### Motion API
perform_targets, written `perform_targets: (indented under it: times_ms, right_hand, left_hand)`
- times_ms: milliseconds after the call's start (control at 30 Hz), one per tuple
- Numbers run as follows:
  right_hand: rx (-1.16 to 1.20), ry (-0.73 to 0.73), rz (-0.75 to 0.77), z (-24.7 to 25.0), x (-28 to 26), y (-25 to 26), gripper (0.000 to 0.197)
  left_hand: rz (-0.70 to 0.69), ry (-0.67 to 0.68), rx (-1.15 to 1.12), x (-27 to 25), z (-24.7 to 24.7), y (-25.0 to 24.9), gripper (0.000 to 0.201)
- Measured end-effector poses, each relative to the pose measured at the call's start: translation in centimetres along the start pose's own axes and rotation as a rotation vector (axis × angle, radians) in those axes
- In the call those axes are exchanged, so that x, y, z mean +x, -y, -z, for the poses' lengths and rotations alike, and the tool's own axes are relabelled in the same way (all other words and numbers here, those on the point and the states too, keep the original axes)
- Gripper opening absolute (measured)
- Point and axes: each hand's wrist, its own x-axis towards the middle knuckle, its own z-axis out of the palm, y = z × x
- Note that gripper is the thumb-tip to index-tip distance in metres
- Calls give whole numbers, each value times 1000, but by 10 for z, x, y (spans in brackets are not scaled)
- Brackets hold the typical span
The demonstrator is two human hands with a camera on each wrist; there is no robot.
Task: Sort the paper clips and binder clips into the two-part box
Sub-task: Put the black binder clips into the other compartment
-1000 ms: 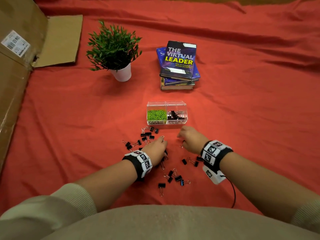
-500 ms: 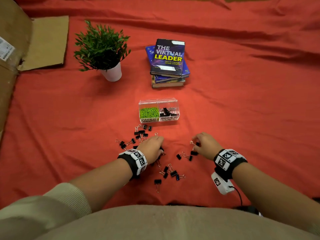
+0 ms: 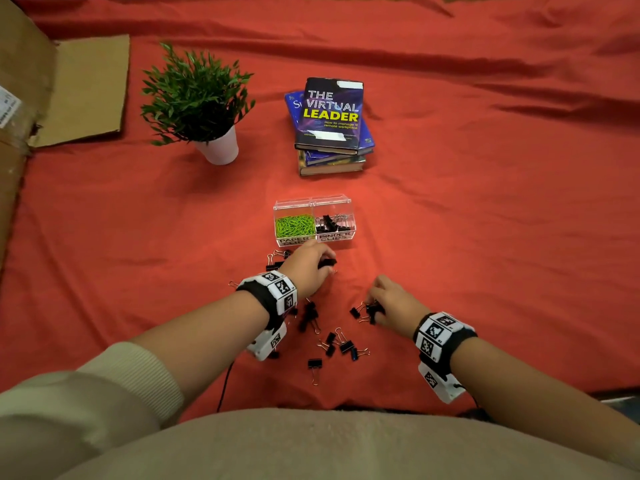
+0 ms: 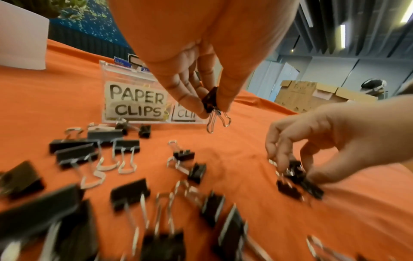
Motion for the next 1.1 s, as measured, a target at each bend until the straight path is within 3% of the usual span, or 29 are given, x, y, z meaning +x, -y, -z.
perform_targets:
  times_ms: [167, 333, 433, 567, 733, 867, 1000, 1100]
  right_hand:
    - [112, -70, 55, 2, 14, 5, 22]
    - [529, -229, -135, 14, 29, 13, 14]
    - [764, -275, -214, 43, 41, 19, 15]
    - [867, -369, -151, 87, 68, 28, 17]
    - [663, -369, -110, 110, 99, 40, 10]
    - [422, -312, -55, 110, 104, 44, 23]
    - [292, -306, -3, 100, 84, 41, 22]
    - [173, -136, 12, 77, 63, 30, 19]
  left_hand:
    - [16, -135, -48, 36, 24, -17, 22]
    - [77, -179, -36, 67, 36, -21, 19]
    - [54, -177, 61, 67, 31, -17, 22]
    - [-36, -203, 176, 45, 12, -15, 19]
    - [-121, 59, 259, 7, -25, -11, 12]
    - [-250, 259, 359, -16, -48, -15, 24]
    - [-255, 326, 420, -24, -58, -16, 33]
    - [-250, 343, 452, -26, -59, -15, 29]
